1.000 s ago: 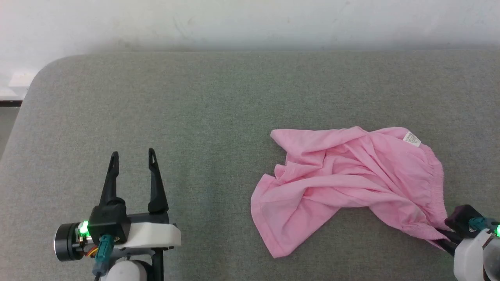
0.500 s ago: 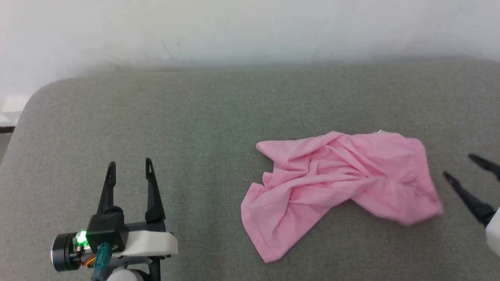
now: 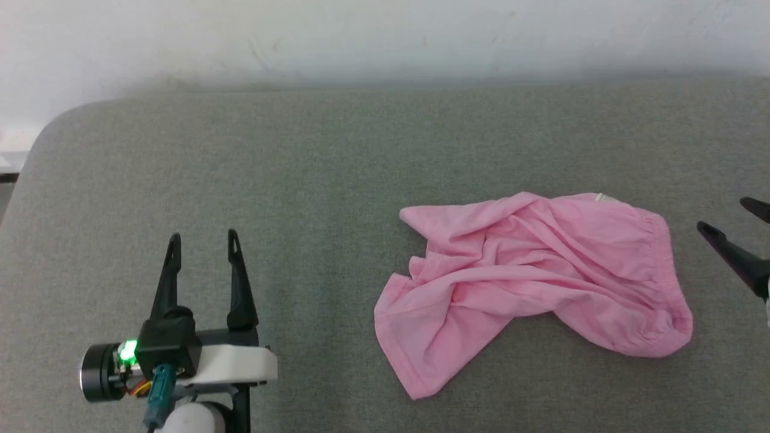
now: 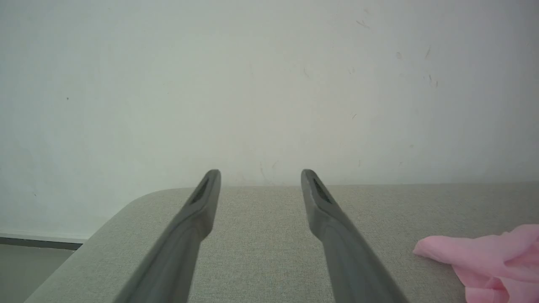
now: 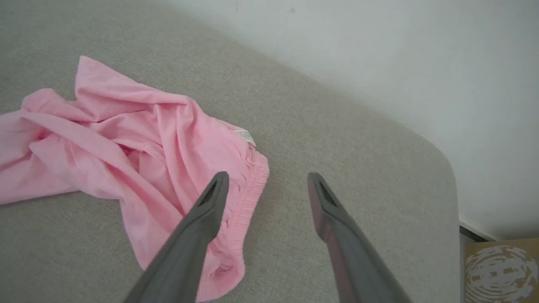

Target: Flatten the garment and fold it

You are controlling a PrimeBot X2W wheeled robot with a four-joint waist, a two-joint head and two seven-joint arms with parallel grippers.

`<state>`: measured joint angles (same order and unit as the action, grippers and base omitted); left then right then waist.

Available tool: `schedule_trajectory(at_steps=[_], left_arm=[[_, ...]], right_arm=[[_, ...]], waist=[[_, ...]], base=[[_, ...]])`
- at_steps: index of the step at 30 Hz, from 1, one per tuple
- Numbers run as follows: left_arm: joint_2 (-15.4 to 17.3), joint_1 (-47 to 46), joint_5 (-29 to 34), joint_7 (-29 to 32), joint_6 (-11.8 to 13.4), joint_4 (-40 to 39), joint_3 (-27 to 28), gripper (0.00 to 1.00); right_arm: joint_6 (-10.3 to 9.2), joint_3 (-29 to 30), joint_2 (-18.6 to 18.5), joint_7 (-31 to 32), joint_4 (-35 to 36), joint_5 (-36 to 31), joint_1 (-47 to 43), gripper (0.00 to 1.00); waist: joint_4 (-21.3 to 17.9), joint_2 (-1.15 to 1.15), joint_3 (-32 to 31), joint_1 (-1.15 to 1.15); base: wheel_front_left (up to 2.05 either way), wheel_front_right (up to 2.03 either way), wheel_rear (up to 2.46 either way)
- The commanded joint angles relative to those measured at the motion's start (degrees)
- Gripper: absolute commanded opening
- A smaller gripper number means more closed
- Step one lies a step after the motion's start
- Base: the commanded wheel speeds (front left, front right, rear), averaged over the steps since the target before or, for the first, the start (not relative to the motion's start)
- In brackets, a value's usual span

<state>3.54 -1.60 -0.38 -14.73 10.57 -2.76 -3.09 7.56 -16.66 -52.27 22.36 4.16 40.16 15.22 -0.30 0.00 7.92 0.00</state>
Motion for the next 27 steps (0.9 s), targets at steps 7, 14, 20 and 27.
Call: schedule_trajectory(at_steps=[7,14,20,27], left_arm=[[0.14,-4.19,0.29,-0.27,-0.38,-0.43,-1.82,1.0],[-0.08,-6.48,-0.25,-0.27,0.21,-0.52,-2.51,1.0],[-0.13,-7.38,-0.21,-0.27,0.55,-0.44,-2.38,1.0],[0.35,-7.23,-0.08,-0.27,0.74,-0.06,-1.8,1.0]], right_arm=[[-0.08,-4.89,3.95,11.89,-10.42,3.95,12.85,1.0],[-0.08,-9.84,9.01,12.24,-23.13,3.01,18.97,1.0],[-0.08,-16.74,11.14,10.06,-30.64,3.61,18.33,1.0],[-0.08,-19.22,8.41,-3.03,-28.18,7.51,21.82,0.0]], waist=[[3.44,0.0,6.0,0.0],[5.75,0.0,10.13,0.0],[5.82,0.0,11.13,0.0],[3.86,0.0,9.41,0.0]], base=[[0.0,0.0,0.0],[0.0,0.0,0.0],[0.0,0.0,0.0],[0.0,0.0,0.0]])
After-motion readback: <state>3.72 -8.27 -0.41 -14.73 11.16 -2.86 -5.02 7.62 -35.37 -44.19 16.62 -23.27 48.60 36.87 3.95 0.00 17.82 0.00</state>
